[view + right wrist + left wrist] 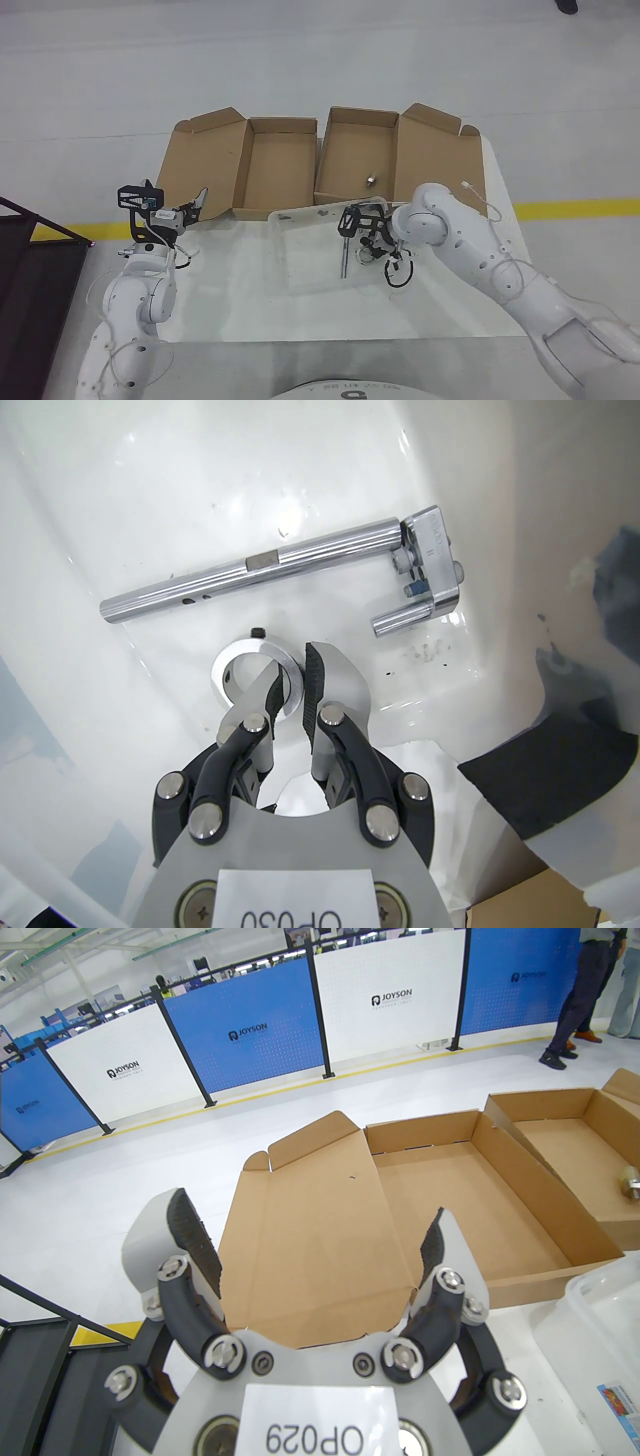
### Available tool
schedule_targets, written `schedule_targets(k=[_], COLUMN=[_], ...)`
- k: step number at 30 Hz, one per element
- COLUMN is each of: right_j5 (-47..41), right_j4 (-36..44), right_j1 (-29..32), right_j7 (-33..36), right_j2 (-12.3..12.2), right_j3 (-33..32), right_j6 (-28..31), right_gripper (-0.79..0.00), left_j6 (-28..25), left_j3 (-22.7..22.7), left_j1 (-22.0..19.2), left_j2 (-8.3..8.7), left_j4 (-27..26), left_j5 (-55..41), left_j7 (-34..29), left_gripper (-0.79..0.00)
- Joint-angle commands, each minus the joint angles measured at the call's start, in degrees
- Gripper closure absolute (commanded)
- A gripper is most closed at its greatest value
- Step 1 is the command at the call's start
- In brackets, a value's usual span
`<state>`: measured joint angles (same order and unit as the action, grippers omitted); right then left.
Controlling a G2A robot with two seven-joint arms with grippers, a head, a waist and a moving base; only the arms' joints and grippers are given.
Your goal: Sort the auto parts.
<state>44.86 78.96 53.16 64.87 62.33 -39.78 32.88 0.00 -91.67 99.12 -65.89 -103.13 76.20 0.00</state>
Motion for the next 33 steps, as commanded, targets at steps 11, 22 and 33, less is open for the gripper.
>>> schedule_targets(k=[11,22,33], right_j5=[-6.0,-28.4,-48.9], right_j4=[1.8,4.1,2.4], right_j1=[1.0,8.4,11.1], right_j7=[-6.5,-20.3,-20.6], right_j2=[-1.2,-3.8,-4.7], right_j3=[-5.0,-16.8,-19.9], right_j6=[2.6,9.3,16.1], right_gripper=[0.000,0.000,0.000], left_j6=[0.0,0.0,0.0], left_j3=[0.0,0.0,0.0], left_j1=[0.0,0.0,0.0], left_j2=[0.00,0.00,0.00], left_j4=[0.0,0.0,0.0], left_j5=[0.0,0.0,0.0], left_j7=[0.0,0.0,0.0], left_gripper=[-0.785,-0.785,-0.785])
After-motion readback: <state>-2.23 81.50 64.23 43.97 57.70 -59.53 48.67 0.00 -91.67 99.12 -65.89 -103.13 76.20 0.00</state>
